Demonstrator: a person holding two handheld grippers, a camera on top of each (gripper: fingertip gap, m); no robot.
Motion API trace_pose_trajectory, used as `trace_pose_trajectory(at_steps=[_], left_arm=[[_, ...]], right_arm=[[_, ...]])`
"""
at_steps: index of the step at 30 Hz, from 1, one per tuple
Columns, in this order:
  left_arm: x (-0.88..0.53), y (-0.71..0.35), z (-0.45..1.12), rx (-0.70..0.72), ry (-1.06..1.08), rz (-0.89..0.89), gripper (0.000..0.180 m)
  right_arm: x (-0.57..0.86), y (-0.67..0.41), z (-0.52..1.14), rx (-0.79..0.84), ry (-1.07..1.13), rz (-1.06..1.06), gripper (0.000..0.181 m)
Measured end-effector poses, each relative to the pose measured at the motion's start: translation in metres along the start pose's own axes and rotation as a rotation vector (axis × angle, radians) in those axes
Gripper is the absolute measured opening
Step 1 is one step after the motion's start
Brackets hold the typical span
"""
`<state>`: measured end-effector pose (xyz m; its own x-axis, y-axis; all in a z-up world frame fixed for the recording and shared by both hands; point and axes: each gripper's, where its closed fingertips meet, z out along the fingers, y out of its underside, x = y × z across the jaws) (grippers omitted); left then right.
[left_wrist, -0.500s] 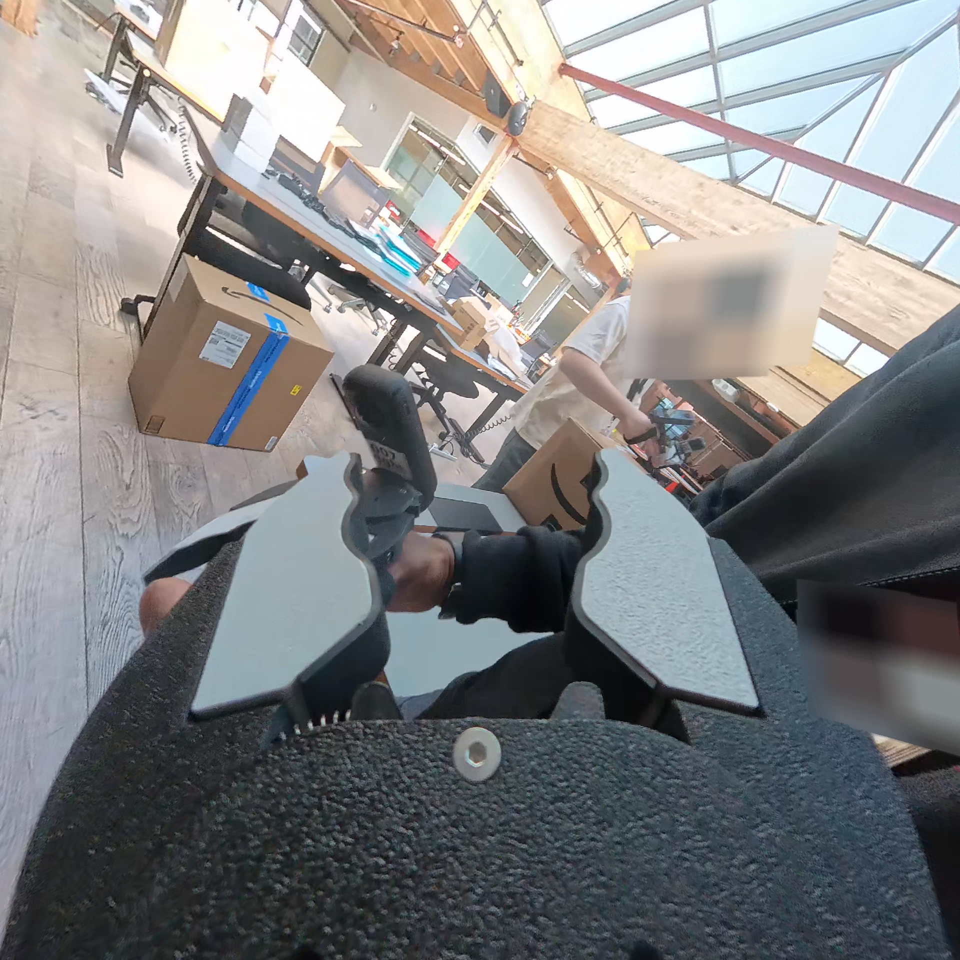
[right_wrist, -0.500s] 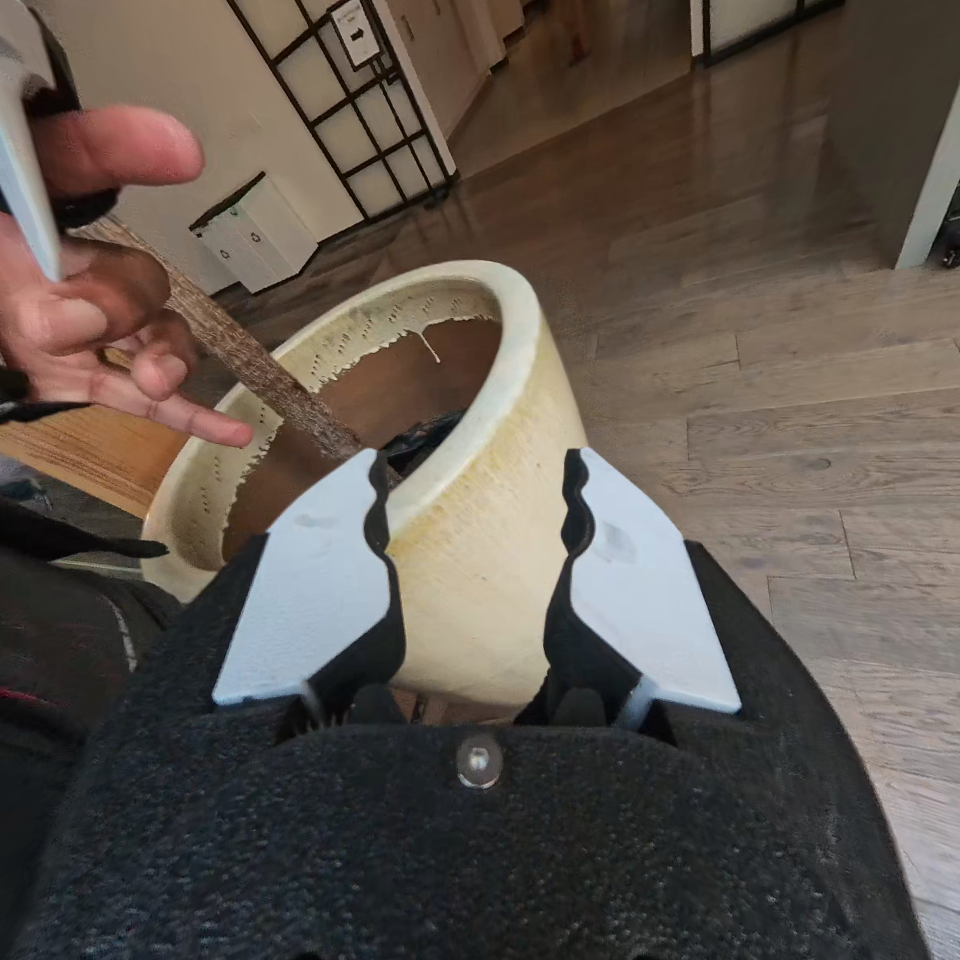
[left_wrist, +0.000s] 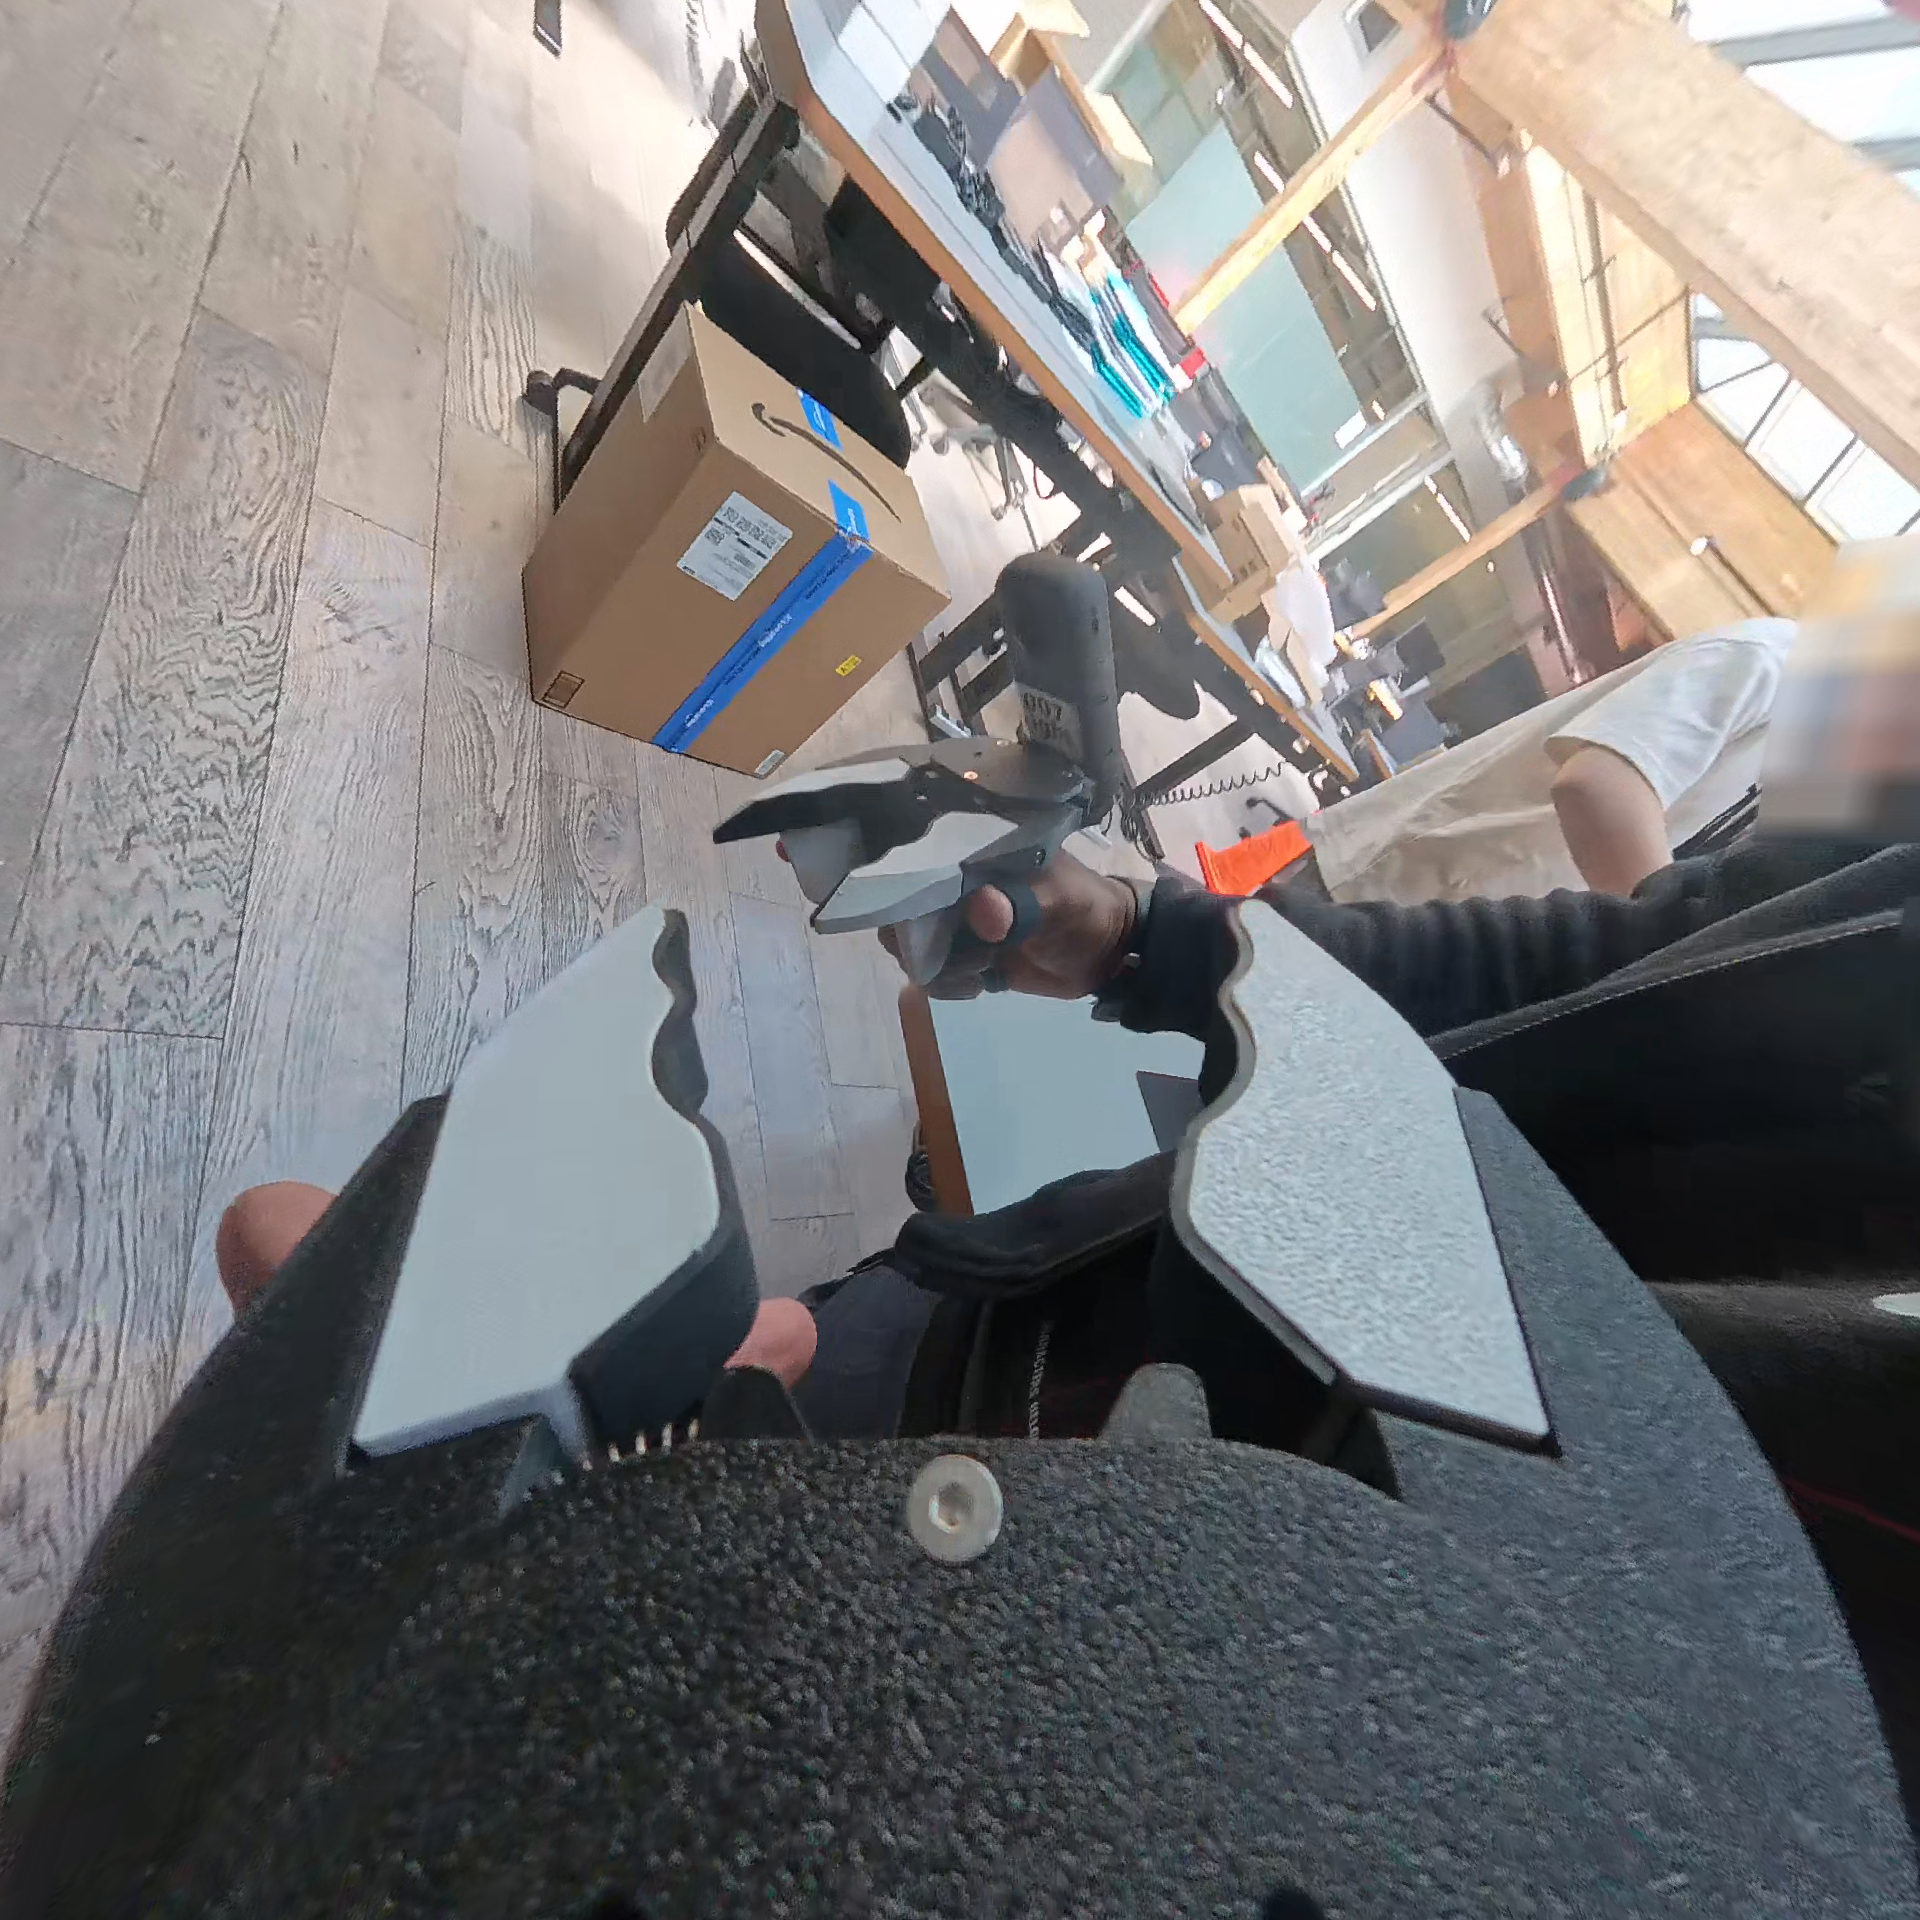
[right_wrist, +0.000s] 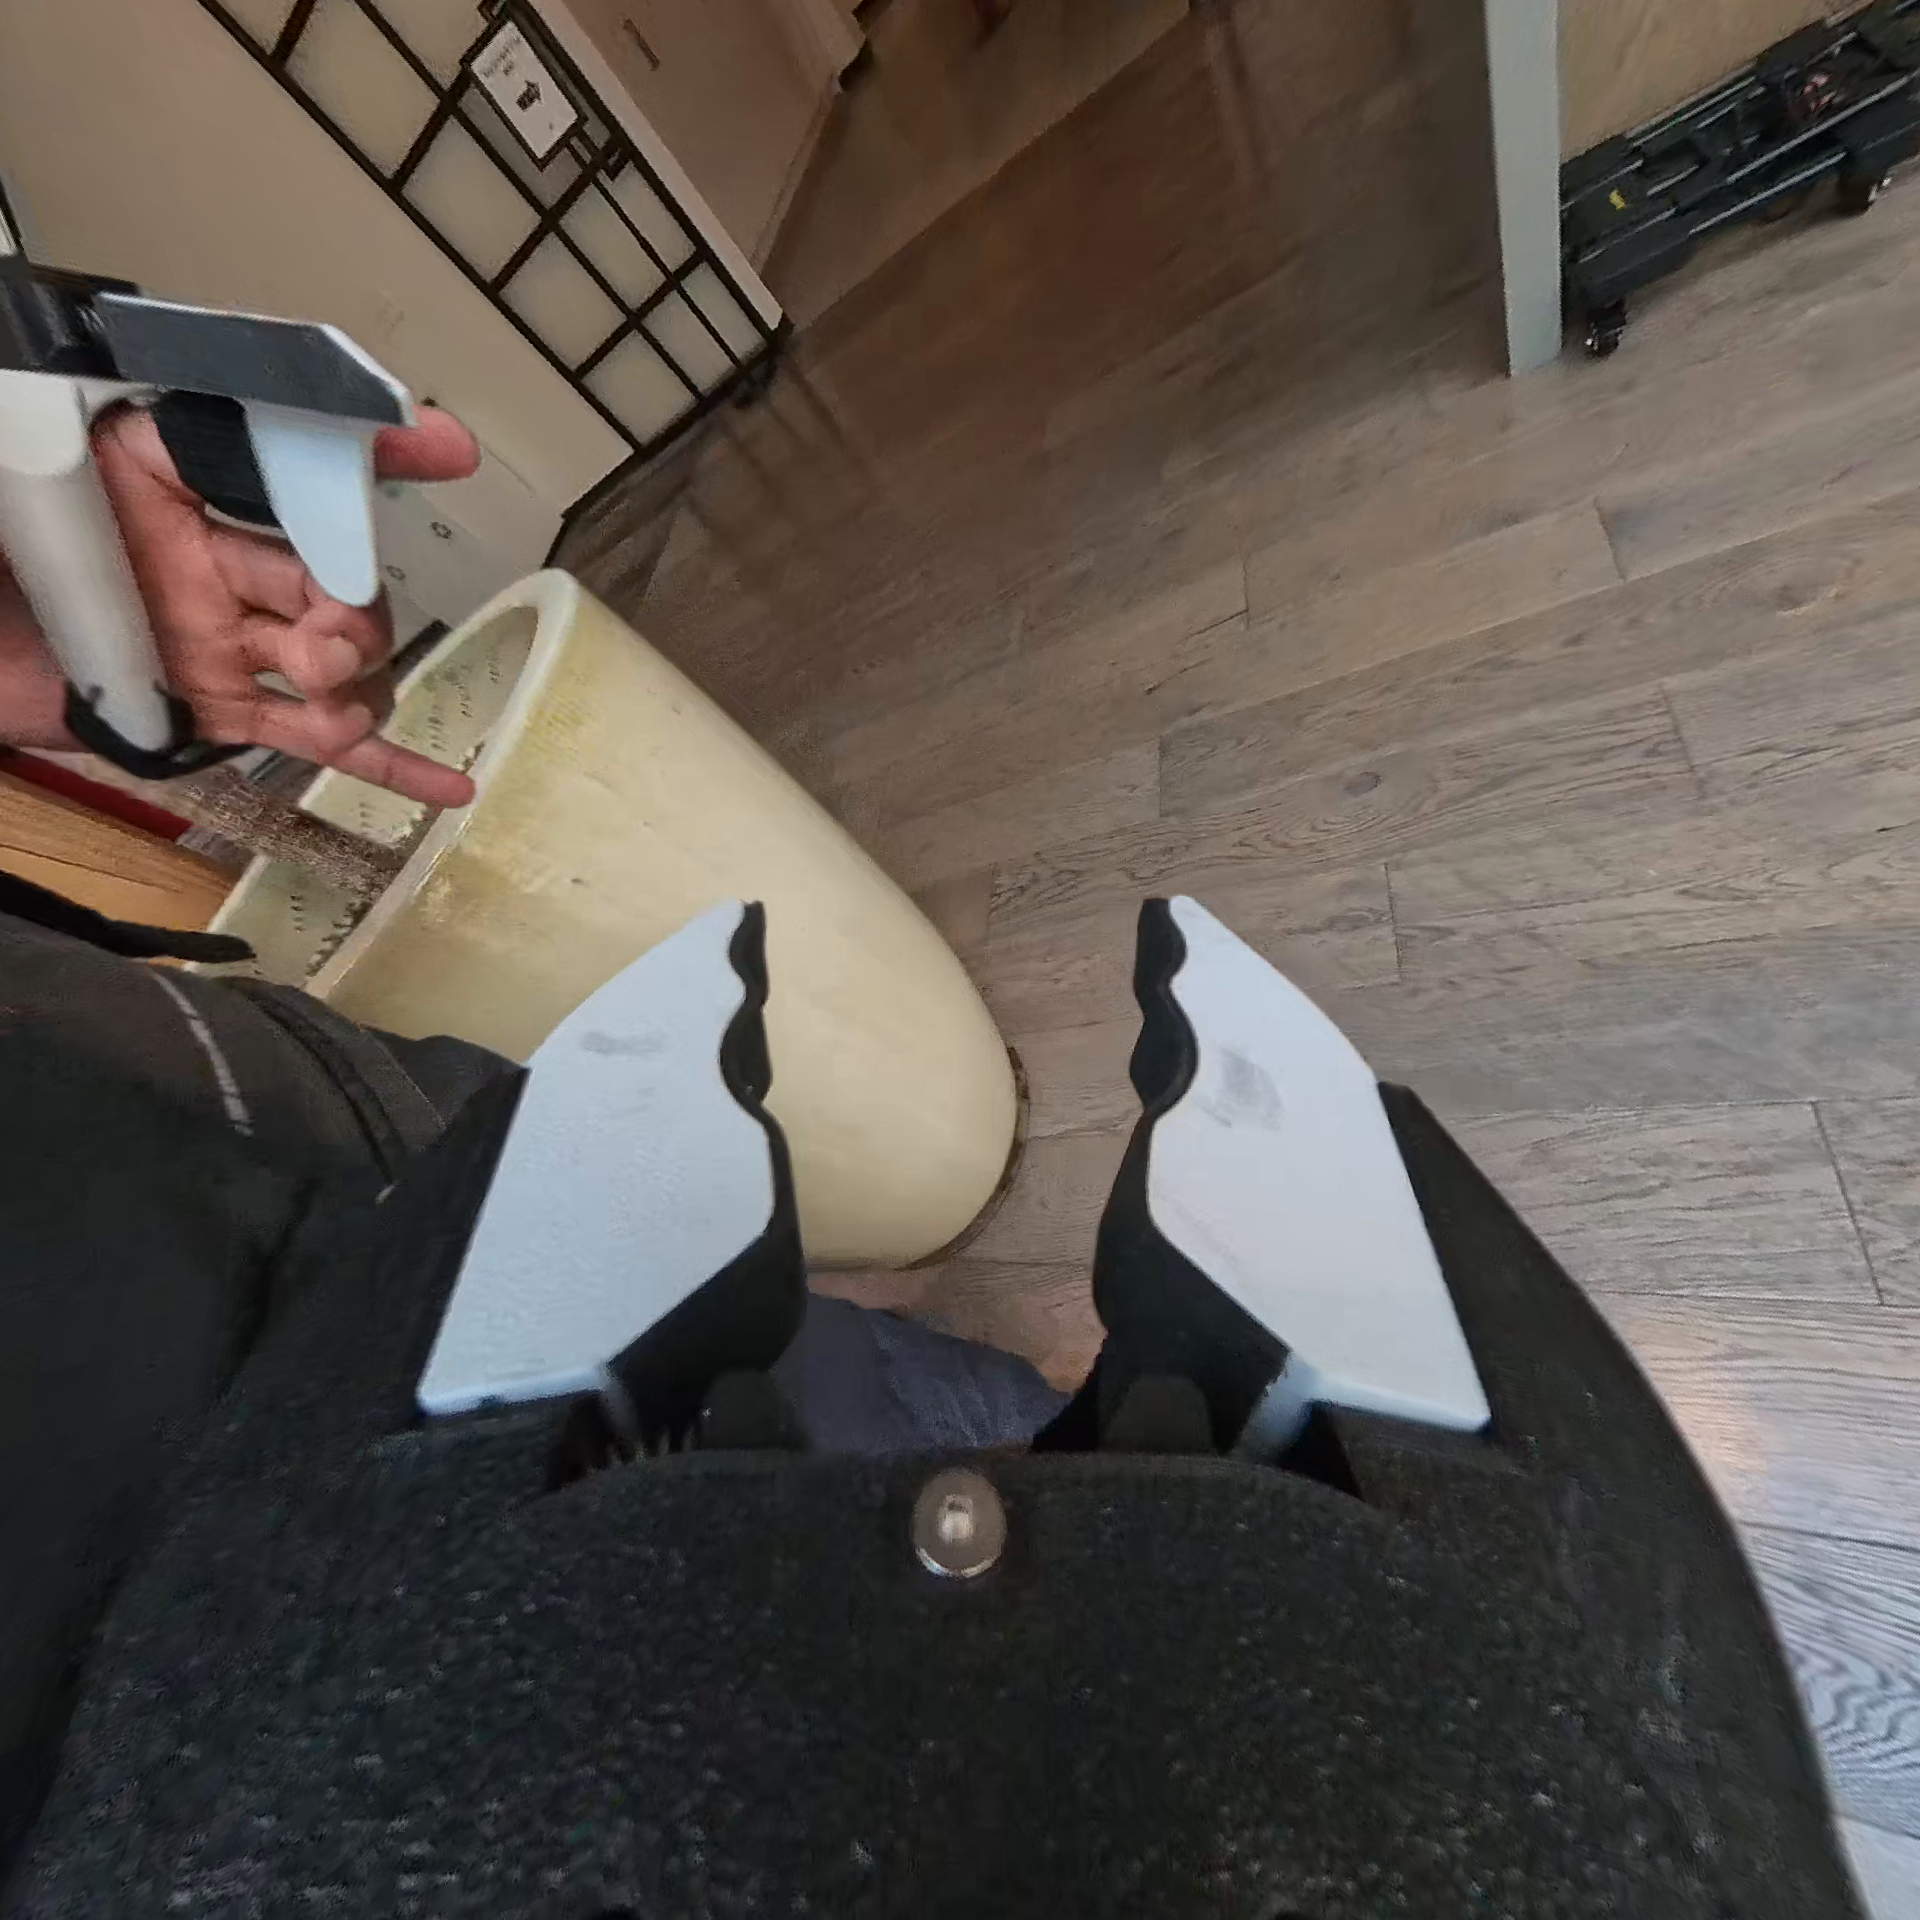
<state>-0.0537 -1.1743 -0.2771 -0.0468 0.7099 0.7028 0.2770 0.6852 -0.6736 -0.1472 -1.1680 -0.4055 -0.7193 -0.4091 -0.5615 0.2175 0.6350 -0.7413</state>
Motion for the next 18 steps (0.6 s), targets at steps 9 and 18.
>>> trace_pose_trajectory(at_steps=[9,18], left_arm=[[-0.093,-0.07,0.177,-0.204,0.071,-0.014,0.1],[-0.226,-0.134,0.358,-0.435,0.162,-0.066,0.101]], right_arm=[[0.108,-0.094,-0.018,0.086,-0.004,0.125,0.079],[0.279,0.002,-0.189,0.179,0.481,0.59,0.084]])
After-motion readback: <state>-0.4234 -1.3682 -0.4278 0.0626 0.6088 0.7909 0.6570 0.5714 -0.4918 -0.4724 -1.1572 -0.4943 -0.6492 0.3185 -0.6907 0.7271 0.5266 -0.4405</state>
